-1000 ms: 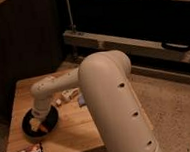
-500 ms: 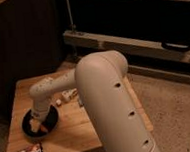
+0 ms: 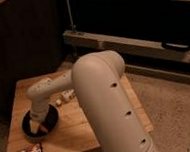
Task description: Place the pepper on the white sponge
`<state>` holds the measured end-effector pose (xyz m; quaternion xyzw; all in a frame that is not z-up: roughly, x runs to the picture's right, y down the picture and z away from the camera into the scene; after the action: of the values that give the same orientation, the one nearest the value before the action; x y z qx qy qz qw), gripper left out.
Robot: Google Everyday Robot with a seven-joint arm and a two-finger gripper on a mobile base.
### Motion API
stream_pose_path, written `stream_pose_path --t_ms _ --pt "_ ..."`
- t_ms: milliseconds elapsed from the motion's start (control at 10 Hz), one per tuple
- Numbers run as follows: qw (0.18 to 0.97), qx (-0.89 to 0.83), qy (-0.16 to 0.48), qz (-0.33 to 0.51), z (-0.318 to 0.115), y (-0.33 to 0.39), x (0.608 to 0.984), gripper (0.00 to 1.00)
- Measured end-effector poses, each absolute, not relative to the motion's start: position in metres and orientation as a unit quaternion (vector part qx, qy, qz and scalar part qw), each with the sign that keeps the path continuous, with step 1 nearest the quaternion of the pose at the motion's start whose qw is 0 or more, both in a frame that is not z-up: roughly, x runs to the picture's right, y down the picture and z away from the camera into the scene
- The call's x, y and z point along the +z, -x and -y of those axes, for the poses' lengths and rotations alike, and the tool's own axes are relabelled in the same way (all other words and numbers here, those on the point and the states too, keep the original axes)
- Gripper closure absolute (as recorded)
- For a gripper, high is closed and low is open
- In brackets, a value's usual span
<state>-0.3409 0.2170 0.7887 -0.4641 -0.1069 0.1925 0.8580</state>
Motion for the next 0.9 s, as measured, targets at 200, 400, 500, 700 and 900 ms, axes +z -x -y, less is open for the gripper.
stream_pose_path --t_ms 200,400,500,700,900 --pt "0.859 0.189 0.465 0.102 -0.2182 0.341 0.7896 0.64" --pt "0.86 0.187 0.465 0.1 -0.2177 0.3394 0.7907 0.64" --pt "0.86 0.186 0.465 0.099 -0.2171 0.3385 0.7912 0.64" --pt "0.86 0.186 0.465 0.097 -0.2169 0.3363 0.7921 0.64" --pt "0.86 0.186 0.466 0.094 -0.2184 0.3345 0.7938 0.64"
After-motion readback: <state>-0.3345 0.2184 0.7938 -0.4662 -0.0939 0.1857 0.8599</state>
